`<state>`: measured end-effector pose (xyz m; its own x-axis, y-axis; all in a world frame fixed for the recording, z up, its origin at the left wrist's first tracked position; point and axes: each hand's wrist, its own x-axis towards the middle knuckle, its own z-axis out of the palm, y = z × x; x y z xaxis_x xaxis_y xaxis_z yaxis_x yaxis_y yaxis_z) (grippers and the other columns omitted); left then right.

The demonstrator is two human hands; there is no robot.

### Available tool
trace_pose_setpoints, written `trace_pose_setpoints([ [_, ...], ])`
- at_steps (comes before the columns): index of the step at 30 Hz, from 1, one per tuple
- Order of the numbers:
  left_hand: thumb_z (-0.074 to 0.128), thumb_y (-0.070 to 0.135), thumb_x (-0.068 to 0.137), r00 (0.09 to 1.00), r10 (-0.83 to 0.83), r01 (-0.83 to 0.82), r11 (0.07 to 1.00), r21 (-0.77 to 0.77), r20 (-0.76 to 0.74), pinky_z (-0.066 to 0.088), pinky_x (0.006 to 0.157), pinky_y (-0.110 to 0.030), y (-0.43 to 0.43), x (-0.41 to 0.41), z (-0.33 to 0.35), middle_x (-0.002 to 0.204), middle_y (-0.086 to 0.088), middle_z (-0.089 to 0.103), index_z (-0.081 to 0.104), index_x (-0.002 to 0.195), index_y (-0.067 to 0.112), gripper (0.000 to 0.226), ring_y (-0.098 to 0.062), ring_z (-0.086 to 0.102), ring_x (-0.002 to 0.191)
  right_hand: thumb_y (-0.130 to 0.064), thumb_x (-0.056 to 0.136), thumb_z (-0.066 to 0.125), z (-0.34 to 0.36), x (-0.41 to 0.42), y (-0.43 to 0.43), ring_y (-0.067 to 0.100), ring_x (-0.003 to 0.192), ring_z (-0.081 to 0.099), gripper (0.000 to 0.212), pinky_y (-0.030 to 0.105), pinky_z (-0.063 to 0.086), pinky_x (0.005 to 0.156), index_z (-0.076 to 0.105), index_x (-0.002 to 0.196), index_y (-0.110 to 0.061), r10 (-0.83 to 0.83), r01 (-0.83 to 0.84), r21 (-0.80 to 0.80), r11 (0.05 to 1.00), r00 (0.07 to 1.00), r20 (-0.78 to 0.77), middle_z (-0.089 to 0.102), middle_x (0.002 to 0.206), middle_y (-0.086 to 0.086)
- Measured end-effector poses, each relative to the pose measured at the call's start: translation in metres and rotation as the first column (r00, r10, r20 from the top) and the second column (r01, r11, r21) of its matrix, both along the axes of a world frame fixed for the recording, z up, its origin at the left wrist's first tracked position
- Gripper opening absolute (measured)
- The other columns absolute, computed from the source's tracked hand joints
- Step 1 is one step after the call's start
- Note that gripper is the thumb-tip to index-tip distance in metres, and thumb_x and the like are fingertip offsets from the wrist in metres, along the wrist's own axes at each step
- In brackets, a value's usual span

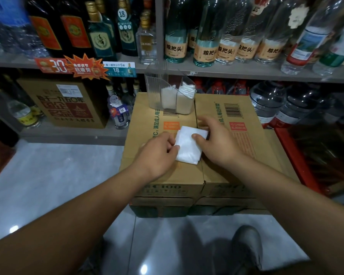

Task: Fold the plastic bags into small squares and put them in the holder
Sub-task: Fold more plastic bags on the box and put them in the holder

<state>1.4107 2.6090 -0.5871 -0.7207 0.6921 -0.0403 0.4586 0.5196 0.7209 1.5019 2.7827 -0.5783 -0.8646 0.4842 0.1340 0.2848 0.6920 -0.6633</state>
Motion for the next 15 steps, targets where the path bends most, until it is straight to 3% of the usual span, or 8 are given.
trace_pose_setpoints([
  [4, 0.056, 0.040, 0.095, 0.997, -0.061, 0.059, 0.998, -0.031, -0.049, 0.051, 0.087, -0.047, -0.002, 0.002, 0.000, 0.084, 0.005, 0.063, 0.056, 0.100, 0.026, 0.015, -0.024, 0.060, 0.086, -0.023, 0.098, 0.062, 0.000, -0.003, 0.001, 0.021, 0.121, 0.049, 0.030, 0.025, 0.034, 0.090, 0.068, 0.127, -0.019, 0.134, -0.149, 0.161, 0.976, 0.986, 0.100, 0.066, 0.128, -0.002],
  [9, 0.054, 0.043, 0.081, 0.993, -0.114, 0.115, 0.993, -0.033, 0.018, 0.053, 0.083, -0.049, -0.010, 0.002, 0.007, 0.088, 0.007, 0.064, 0.056, 0.103, 0.032, 0.024, -0.022, 0.060, 0.088, -0.024, 0.096, 0.065, -0.001, 0.008, -0.007, 0.019, 0.106, 0.058, 0.028, 0.030, 0.044, 0.088, 0.070, 0.123, -0.018, 0.165, -0.177, 0.107, 0.978, 0.980, 0.116, 0.062, 0.115, 0.001],
  [12, 0.060, 0.026, 0.090, 0.993, -0.087, 0.092, 0.994, 0.053, -0.085, 0.053, 0.090, -0.044, -0.019, 0.007, 0.004, 0.109, 0.008, 0.060, 0.060, 0.110, 0.031, 0.021, -0.017, 0.058, 0.101, -0.025, 0.097, 0.064, -0.002, 0.023, -0.019, 0.018, 0.102, 0.057, 0.031, 0.028, 0.043, 0.088, 0.069, 0.126, -0.017, 0.156, -0.172, 0.118, 0.978, 0.979, 0.131, 0.057, 0.114, 0.000],
  [15, 0.051, 0.023, 0.102, 0.944, -0.171, 0.179, 0.984, 0.004, -0.281, 0.042, 0.109, -0.043, -0.028, 0.023, 0.001, 0.141, 0.000, 0.054, 0.056, 0.138, 0.021, 0.036, -0.020, 0.051, 0.127, -0.030, 0.098, 0.063, -0.005, 0.033, -0.030, 0.020, 0.101, 0.059, 0.032, 0.034, 0.048, 0.090, 0.069, 0.127, -0.018, 0.126, -0.146, 0.144, 0.979, 0.982, 0.143, 0.054, 0.115, 0.001],
])
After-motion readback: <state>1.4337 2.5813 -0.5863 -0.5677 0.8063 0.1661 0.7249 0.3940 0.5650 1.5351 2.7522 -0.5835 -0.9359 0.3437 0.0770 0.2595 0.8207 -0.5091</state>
